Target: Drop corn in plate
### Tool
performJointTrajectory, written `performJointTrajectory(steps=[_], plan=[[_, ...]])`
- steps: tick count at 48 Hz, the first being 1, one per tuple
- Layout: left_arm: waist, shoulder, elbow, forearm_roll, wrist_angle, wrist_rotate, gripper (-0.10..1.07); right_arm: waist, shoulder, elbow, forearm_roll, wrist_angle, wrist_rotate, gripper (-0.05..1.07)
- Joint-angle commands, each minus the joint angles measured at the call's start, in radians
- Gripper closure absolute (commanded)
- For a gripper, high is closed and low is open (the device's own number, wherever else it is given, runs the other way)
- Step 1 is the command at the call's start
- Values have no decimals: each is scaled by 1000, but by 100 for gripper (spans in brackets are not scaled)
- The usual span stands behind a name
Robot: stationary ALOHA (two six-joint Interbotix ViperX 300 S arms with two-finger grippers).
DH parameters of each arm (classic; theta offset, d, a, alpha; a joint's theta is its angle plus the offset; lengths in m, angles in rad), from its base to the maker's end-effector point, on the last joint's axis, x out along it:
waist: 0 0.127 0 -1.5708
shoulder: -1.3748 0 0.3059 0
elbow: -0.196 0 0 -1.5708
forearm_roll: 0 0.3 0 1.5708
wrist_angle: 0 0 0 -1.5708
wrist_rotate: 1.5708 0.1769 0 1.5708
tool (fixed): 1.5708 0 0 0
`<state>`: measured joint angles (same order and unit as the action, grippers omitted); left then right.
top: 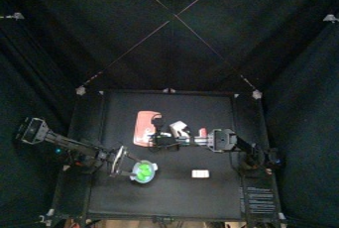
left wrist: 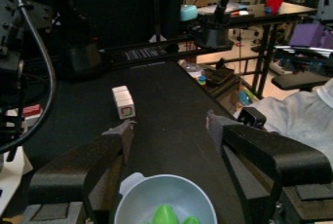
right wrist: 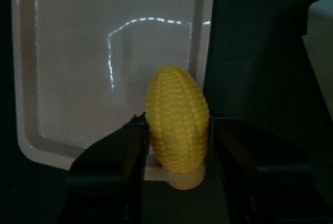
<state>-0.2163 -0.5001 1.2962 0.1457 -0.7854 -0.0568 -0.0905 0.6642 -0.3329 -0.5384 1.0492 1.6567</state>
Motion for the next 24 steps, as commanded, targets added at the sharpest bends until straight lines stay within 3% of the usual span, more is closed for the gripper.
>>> performJointTrajectory(steps=[1, 16, 24], plan=[[2, -2, -9, -2, -5, 0, 2, 0, -63, -12, -34, 0, -3, 29], [2, -2, -9, -2, -5, -2, 2, 0, -69, 8, -28, -5, -12, 27], [2, -2, -9, -2, -6, 0, 3, -2, -69, 3, 6, -6, -8, 11]])
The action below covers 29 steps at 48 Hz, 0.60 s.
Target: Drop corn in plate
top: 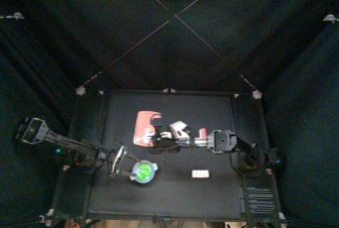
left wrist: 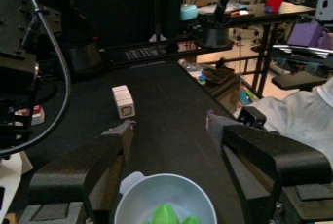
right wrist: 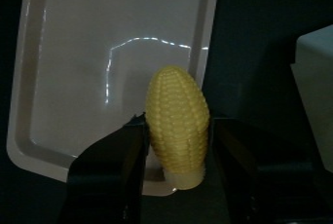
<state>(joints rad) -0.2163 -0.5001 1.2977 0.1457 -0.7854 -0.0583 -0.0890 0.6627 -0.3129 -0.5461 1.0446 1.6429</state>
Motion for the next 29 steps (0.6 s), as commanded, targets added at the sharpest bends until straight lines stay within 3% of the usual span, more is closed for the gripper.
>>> performJointTrajectory(steps=[1, 5, 10, 29], plan=[[2, -2, -11, -3, -5, 0, 2, -5, -67, -18, 21, -2, 5, 8], [0, -2, -11, -2, -5, 2, 2, -8, -69, -28, 86, 14, 0, -2], [2, -2, -11, -2, -6, 3, 2, -8, -69, -35, 123, 12, 8, -2], [2, -2, -11, -2, -5, 2, 2, 6, -132, -75, 55, 11, -25, -2]])
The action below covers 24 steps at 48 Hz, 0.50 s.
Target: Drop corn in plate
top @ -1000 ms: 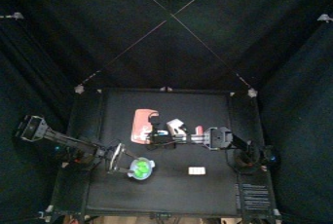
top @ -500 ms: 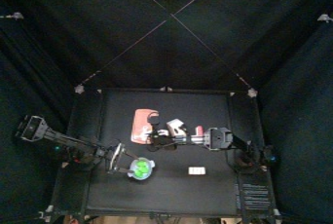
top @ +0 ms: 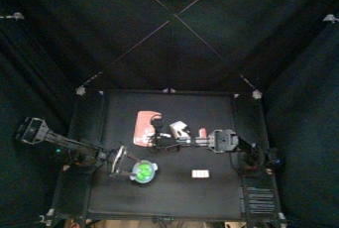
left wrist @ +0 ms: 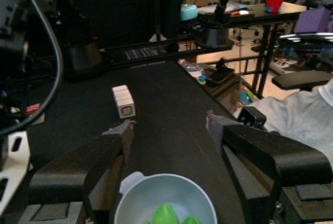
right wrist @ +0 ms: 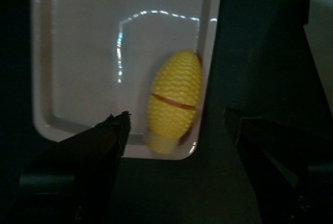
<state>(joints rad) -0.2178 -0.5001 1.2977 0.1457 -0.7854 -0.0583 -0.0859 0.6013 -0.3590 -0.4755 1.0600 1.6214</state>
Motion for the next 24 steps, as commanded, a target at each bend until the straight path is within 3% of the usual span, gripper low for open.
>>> performJointTrajectory(steps=[1, 11, 24], plan=[[3, -2, -11, -2, -5, 2, 2, 5, -75, -29, -17, -5, -9, -2], [3, -2, -11, -2, -5, 2, 2, 11, -92, -29, -18, -6, -77, -2], [3, -3, -12, -2, -5, 3, 2, 21, -155, -31, 40, -9, -325, -2]])
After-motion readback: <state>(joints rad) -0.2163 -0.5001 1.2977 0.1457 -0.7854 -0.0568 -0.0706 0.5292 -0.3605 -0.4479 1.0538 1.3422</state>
